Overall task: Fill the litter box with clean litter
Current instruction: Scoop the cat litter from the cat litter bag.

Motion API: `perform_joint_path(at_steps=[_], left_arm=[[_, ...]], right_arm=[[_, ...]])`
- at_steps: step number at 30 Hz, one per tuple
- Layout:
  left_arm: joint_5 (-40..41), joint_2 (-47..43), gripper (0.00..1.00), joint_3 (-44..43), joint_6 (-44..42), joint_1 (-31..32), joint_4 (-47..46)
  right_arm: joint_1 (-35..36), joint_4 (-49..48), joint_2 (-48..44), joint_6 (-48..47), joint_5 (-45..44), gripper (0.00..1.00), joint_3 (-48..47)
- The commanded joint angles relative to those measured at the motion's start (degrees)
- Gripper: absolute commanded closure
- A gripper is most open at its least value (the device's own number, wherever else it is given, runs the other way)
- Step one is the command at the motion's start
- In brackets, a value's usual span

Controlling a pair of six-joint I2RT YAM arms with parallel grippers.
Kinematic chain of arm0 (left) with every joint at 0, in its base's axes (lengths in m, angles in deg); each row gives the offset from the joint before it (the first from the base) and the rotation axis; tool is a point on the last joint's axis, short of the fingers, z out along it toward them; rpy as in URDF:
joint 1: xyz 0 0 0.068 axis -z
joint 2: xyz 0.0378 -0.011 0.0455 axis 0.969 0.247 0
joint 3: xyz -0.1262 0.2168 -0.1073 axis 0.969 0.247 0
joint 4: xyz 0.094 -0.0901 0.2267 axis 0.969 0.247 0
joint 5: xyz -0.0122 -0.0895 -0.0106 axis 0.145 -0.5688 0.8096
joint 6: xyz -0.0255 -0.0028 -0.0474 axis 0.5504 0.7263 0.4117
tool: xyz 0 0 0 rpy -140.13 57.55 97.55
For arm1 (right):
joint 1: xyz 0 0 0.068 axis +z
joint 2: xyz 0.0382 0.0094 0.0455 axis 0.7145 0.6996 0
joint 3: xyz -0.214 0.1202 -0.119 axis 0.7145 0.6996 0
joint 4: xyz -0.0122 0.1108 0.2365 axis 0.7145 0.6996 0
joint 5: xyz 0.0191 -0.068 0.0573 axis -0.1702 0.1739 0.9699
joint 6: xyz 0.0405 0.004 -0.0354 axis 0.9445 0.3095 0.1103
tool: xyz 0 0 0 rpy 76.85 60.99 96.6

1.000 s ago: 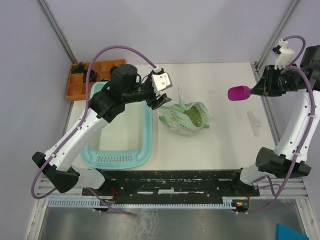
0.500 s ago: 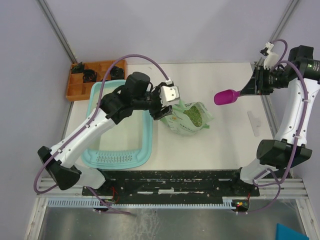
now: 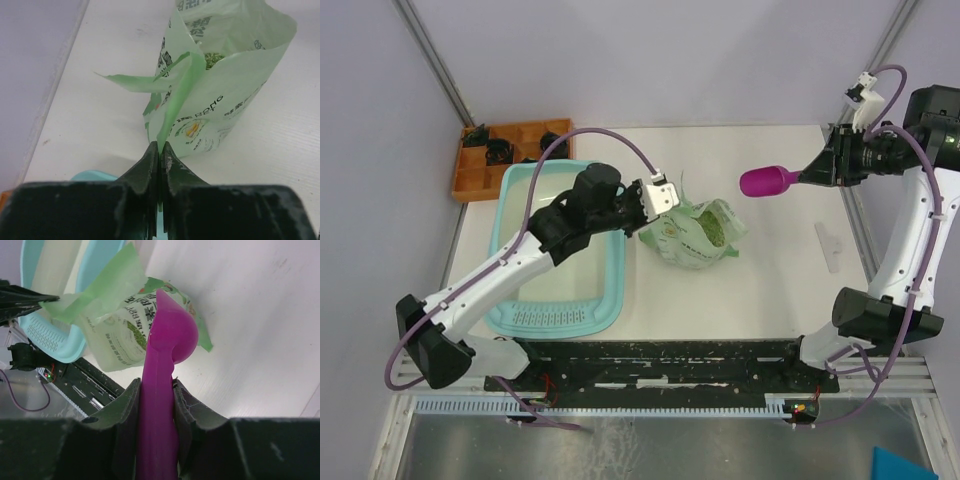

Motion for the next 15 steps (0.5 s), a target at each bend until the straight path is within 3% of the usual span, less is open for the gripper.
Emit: perform_joint_path(at_steps=[1, 6, 10, 15], left_arm=[[1.58, 2.66, 0.97, -3.00, 2.20, 0.09, -8.05], [5.60, 7.00, 0.97, -8.28, 6.17, 0.04, -11.40], [7.82, 9.59, 0.97, -11.18, 3.79, 0.02, -15.65], [9.45, 15.48, 0.97, -20.30, 1.32, -0.02, -14.61]], right_arm=[[0.77, 9.30, -3.25, -1.35, 5.75, 0.98, -1.54], [0.80, 9.24, -4.19, -1.75, 7.02, 0.98, -1.47], [0.82, 9.32, -4.63, -1.63, 8.73, 0.98, -2.89], [0.85, 9.32, -4.91, -1.51, 8.34, 0.98, -2.24]])
